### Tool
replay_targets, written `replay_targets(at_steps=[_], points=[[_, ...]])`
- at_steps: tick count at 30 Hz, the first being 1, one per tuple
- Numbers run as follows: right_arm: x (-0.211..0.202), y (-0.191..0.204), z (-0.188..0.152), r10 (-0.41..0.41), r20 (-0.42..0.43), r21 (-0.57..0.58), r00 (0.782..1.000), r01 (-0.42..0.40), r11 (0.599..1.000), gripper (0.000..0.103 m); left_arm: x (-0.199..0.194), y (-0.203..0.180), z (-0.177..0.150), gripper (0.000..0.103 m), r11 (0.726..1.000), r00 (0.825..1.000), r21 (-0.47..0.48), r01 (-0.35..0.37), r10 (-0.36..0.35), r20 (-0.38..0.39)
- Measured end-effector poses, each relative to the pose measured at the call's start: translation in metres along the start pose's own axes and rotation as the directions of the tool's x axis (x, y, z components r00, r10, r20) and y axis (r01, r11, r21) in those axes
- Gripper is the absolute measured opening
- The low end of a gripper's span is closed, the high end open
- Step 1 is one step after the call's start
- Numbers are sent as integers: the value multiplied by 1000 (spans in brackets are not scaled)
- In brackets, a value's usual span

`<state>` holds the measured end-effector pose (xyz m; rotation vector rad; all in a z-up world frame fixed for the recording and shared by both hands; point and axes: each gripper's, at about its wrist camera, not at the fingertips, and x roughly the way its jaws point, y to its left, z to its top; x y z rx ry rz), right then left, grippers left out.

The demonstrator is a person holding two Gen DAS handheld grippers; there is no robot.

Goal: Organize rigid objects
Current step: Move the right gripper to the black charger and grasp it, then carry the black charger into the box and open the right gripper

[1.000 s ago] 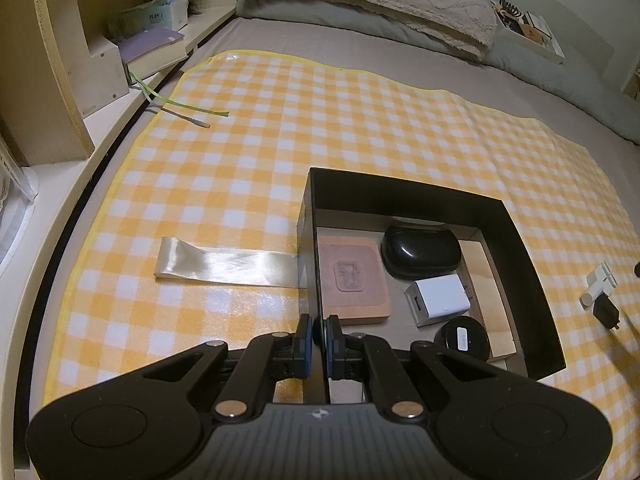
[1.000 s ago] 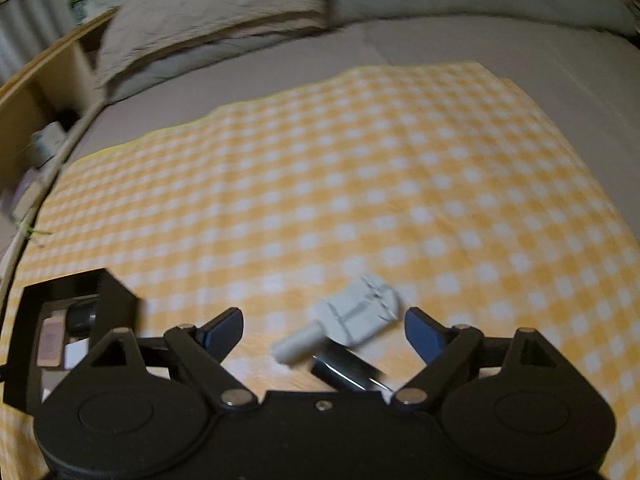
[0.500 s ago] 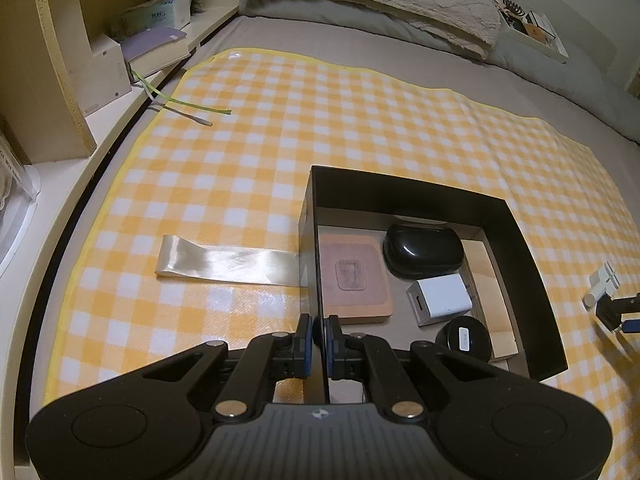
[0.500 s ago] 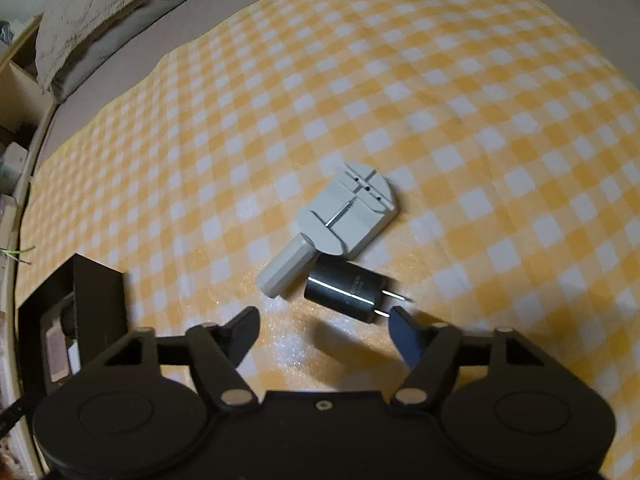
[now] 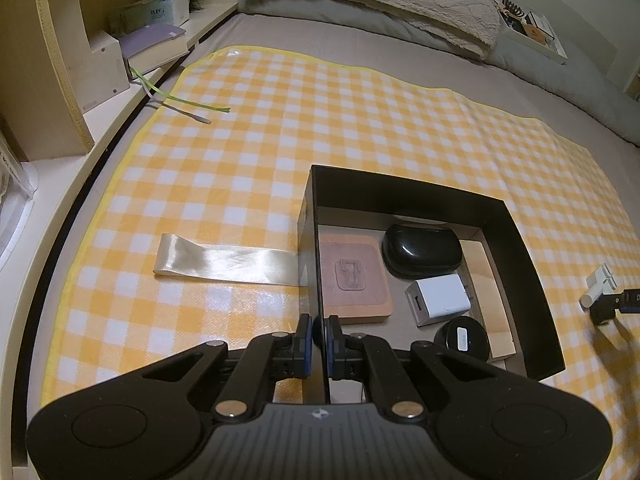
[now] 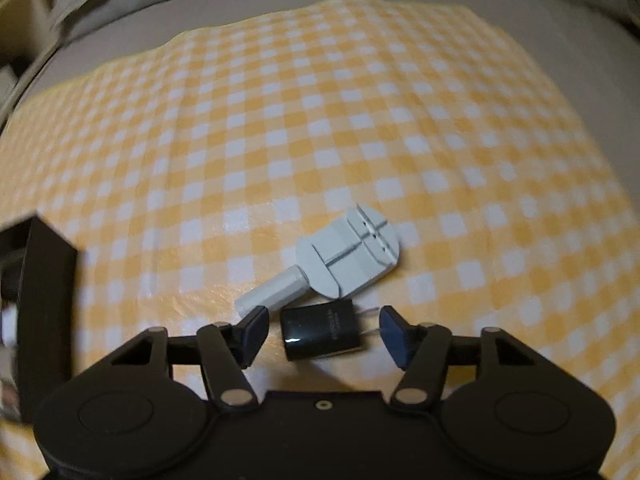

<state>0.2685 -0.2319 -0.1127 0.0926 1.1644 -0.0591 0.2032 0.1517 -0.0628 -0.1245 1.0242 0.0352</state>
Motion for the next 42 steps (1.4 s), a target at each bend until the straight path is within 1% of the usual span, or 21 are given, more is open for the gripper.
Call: replay_targets(at_steps=[1,3,6,8,9,14,15,18,21,24,26,28,31,33,35,37,39,42], points=[[1,1,0,12,-3,-30,1000,-12,999,73,0,0,0,8,1000,1000,1,-1,1,0],[4,3,-2,40,-12,-61,999,-40,997,73,0,-1,0,8,1000,1000,3,-2,2,0],[12,1,-3,41,-35,-75,999,-44,996,72,1,-2,0,8,1000,1000,6,-5,5,-1],[14,0,-2,31,-33,-89,999,-34,995,67,1,-2,0,8,1000,1000,5,-5,5,-2],[17,1,-2,26,-32,-95,999,-29,995,63,1,-2,0,8,1000,1000,5,-5,5,-2],[24,-5,-3,32,-37,-98,999,-35,995,60,1,-3,0,8,1000,1000,6,-6,6,-4],[24,-6,-2,38,-33,-103,999,-41,994,51,1,-3,0,8,1000,1000,6,-6,6,-4],[25,-11,-1,51,-38,-111,998,-55,992,51,1,-3,0,8,1000,1000,7,-6,6,-4],[14,-9,-2,80,-54,-101,995,-85,991,51,1,-3,0,8,1000,1000,6,-5,5,-4],[-8,4,-4,102,-37,-108,994,-106,988,51,0,-3,0,8,1000,1000,6,-5,5,-3],[-25,13,-4,150,-17,-105,989,-151,983,51,1,-3,0,8,1000,1000,8,-7,7,-3],[-41,23,-2,208,7,-105,978,-206,973,51,1,-3,1,8,1000,1000,7,-8,8,-4],[-61,41,2,316,40,-104,948,-310,945,51,1,-3,0,8,1000,1000,8,-7,7,-3],[-72,60,4,381,51,-108,923,-374,921,51,1,-3,0,8,1000,1000,8,-6,6,-3],[-79,78,3,433,44,-112,900,-426,898,51,1,-3,0,8,1000,1000,6,-5,5,-4],[-82,101,2,486,18,-113,874,-481,870,51,1,-4,0,8,1000,1000,9,-7,7,-4],[-82,124,3,519,-3,-127,855,-515,848,51,1,-4,0,8,1000,1000,15,-10,10,-3],[-77,156,3,539,-34,-165,842,-537,828,51,1,-3,1,8,1000,1000,25,-11,11,-2]])
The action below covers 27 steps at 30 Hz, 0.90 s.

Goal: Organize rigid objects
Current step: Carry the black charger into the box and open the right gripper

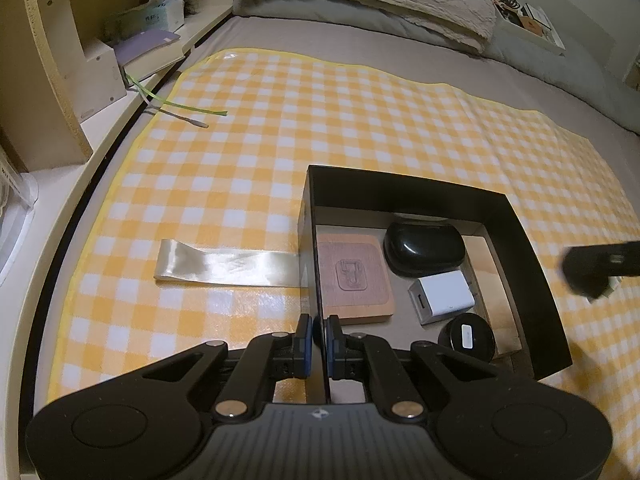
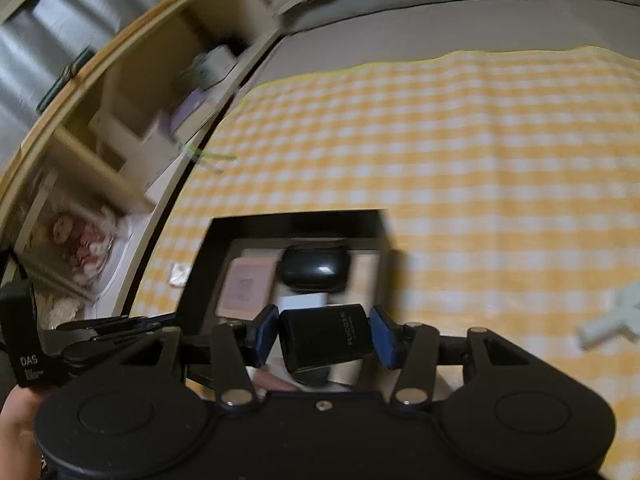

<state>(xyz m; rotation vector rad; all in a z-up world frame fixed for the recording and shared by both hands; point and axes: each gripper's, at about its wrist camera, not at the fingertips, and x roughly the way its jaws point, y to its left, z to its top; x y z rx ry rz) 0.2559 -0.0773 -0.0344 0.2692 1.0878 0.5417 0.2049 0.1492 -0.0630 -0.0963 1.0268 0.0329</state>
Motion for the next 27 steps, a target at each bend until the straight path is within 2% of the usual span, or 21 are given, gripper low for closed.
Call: replay_targets(at_steps=[5,10,14,15,18,27], points=[[48,24,1,21,-77,34,997,-19,999,51,0,2,1,8,1000,1000,-5,7,-7,-2],[84,37,-2,91,-135,143,987,-72,987,51,0,1,1,8,1000,1000,2,8,-8,-3],[101,47,-4,63,-147,168,987,-38,985,53,1,2,2,8,1000,1000,3,13,-13,-4],[102,46,-5,60,-154,180,986,-32,983,57,1,2,1,8,1000,1000,4,14,-14,-3],[103,48,-6,47,-164,171,985,-19,985,59,0,2,1,8,1000,1000,4,17,-17,-1],[93,46,-6,24,-167,143,986,0,990,52,0,3,0,8,1000,1000,6,13,-13,-2]])
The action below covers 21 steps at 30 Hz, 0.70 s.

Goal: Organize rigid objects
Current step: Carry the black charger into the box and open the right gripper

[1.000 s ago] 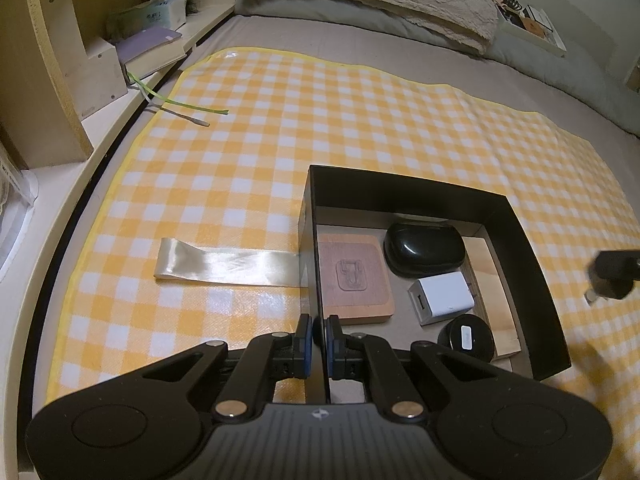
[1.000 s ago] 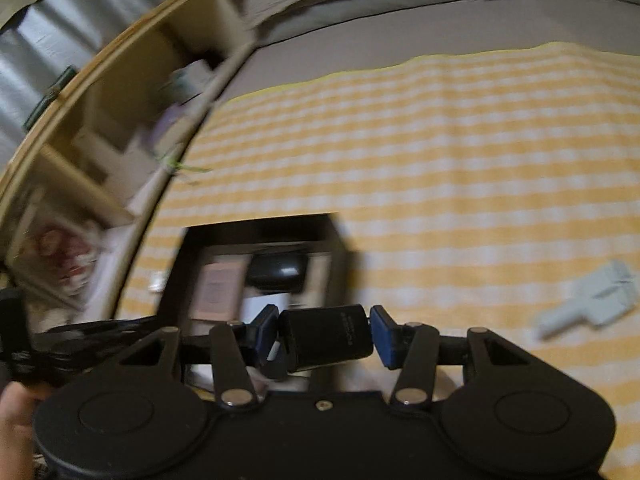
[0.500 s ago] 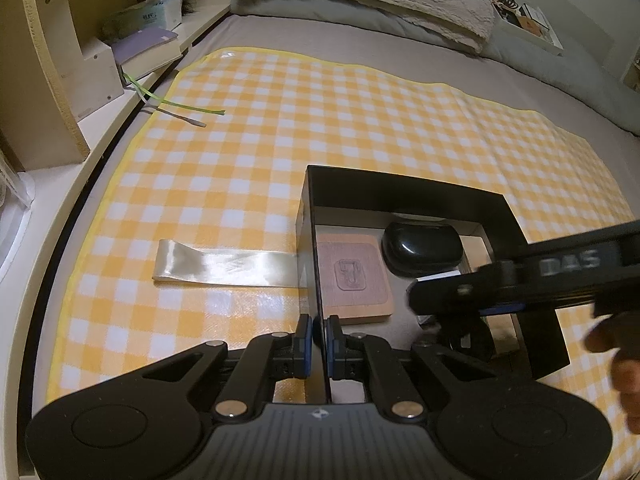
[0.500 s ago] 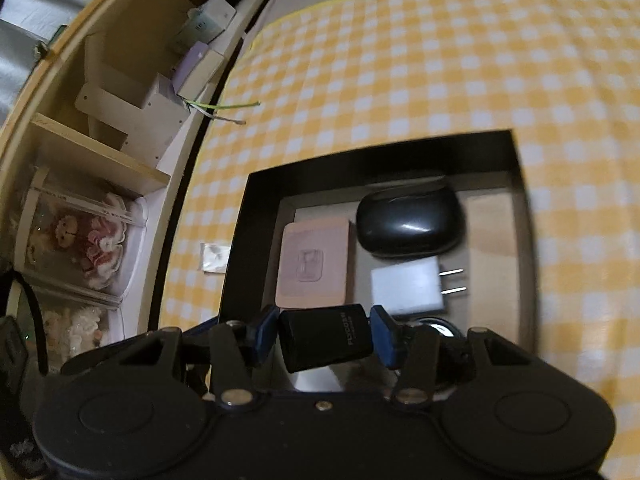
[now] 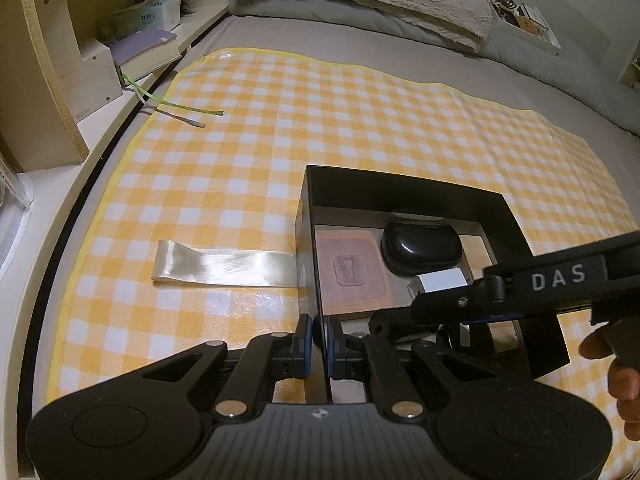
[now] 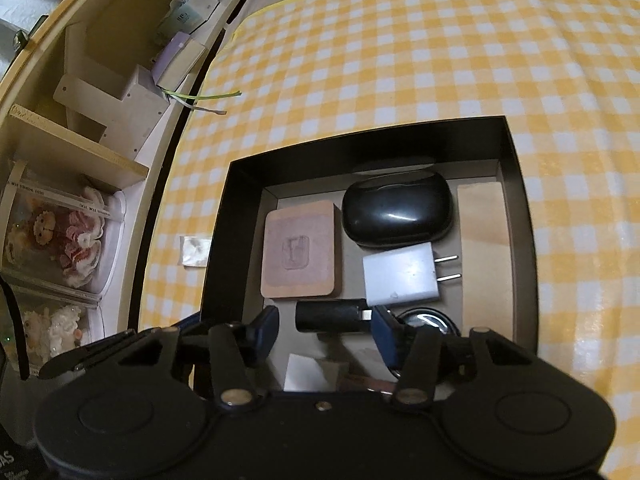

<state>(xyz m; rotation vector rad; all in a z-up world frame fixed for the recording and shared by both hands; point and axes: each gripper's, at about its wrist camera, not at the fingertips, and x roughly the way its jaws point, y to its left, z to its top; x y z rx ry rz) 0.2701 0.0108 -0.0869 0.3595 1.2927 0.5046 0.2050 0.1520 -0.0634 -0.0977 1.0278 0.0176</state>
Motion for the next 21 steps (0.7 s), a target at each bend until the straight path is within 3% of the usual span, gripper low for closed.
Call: replay_targets(at_steps=[12,18,21], points=[[-40,4,-10,18,61,-90,998,-13,996,48,0,-1,0,8,1000,1000,1,0,0,0],[-79,-1,-17,25,148,-166,989,0,986,61,0,-1,0,8,1000,1000,1,-2,2,0],[-100,-7,-20,-13,219,-208,976,59,976,64,-1,-1,0,8,1000,1000,2,-4,4,0]])
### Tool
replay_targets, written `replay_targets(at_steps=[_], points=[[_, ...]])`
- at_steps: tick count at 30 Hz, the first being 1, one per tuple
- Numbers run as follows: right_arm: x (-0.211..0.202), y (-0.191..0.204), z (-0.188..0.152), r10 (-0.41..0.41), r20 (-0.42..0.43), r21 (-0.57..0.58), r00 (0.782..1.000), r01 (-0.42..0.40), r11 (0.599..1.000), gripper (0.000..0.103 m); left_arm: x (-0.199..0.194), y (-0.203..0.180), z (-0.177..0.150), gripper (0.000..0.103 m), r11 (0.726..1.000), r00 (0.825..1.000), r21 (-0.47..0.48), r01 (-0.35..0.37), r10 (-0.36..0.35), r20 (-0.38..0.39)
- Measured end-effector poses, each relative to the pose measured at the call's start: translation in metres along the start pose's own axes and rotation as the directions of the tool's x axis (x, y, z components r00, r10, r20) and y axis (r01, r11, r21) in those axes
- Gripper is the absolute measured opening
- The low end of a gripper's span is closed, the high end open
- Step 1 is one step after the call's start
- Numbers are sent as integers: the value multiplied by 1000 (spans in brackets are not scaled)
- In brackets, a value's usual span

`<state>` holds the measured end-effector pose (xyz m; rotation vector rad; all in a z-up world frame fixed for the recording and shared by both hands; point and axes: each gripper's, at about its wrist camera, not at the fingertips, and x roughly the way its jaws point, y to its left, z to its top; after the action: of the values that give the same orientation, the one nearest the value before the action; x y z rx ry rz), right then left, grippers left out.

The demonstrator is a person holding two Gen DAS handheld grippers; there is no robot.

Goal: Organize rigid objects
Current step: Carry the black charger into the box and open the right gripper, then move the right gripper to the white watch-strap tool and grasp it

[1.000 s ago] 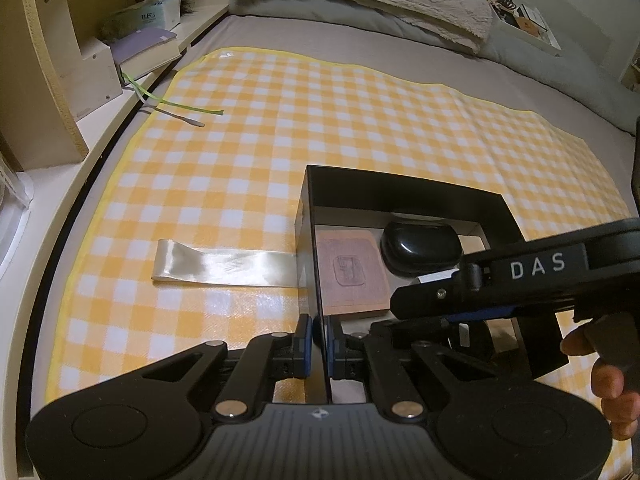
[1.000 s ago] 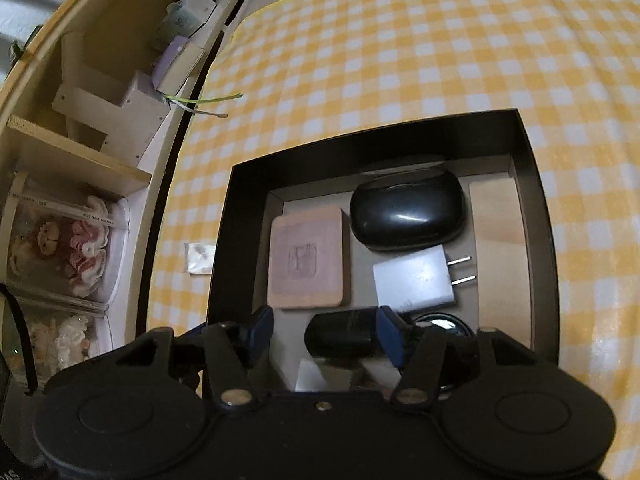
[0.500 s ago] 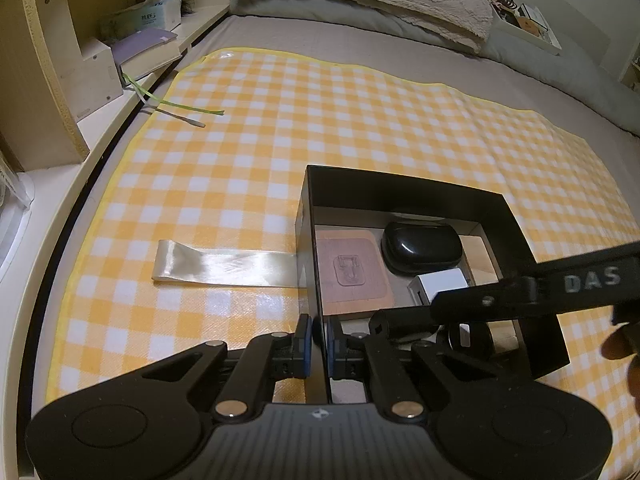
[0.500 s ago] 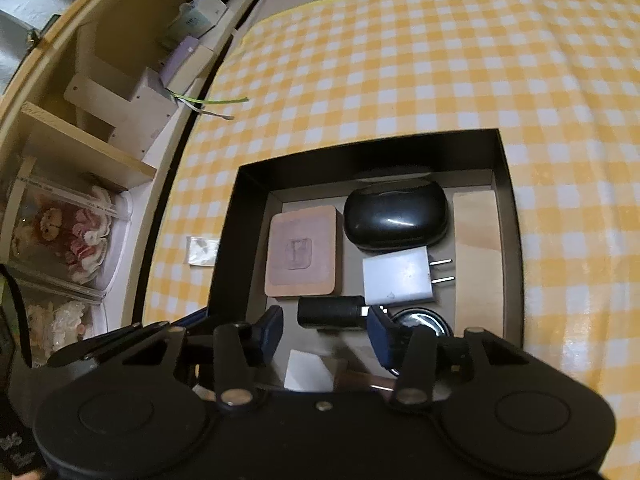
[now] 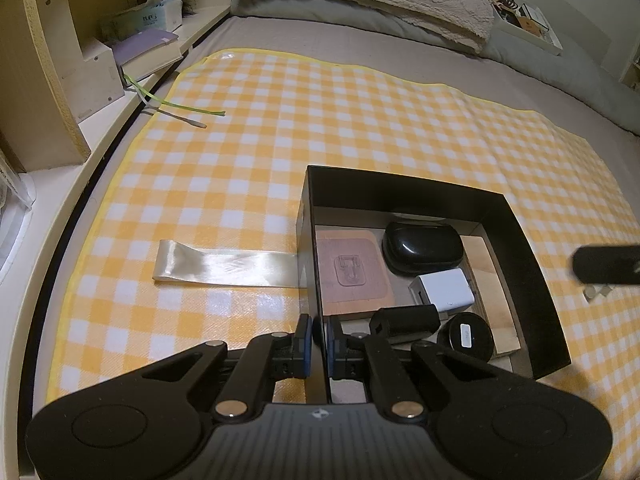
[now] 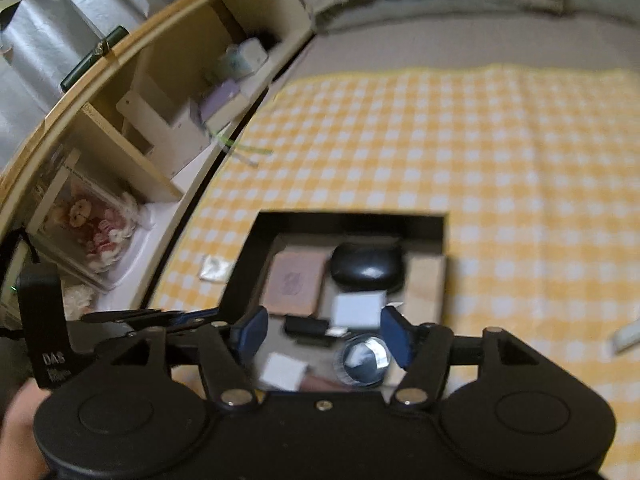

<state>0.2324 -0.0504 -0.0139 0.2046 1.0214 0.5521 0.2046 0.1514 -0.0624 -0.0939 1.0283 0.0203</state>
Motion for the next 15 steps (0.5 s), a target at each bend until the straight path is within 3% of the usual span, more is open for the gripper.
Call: replay_targets(at_steps=[5,11,15], points=[[-26,-15,-3,-135,82,-75,987,141,987,69,0,0,0,8,1000,1000,3,-3,3,0],[-46,-50,-5,-237,114,-51,965,244,969,74,0,1,1,8,1000,1000,3,-7,7,-1],[-59,-76,-8,-305,142,-31,942,312,950,83,1,1,2,8,1000,1000,4,-11,11,-1]])
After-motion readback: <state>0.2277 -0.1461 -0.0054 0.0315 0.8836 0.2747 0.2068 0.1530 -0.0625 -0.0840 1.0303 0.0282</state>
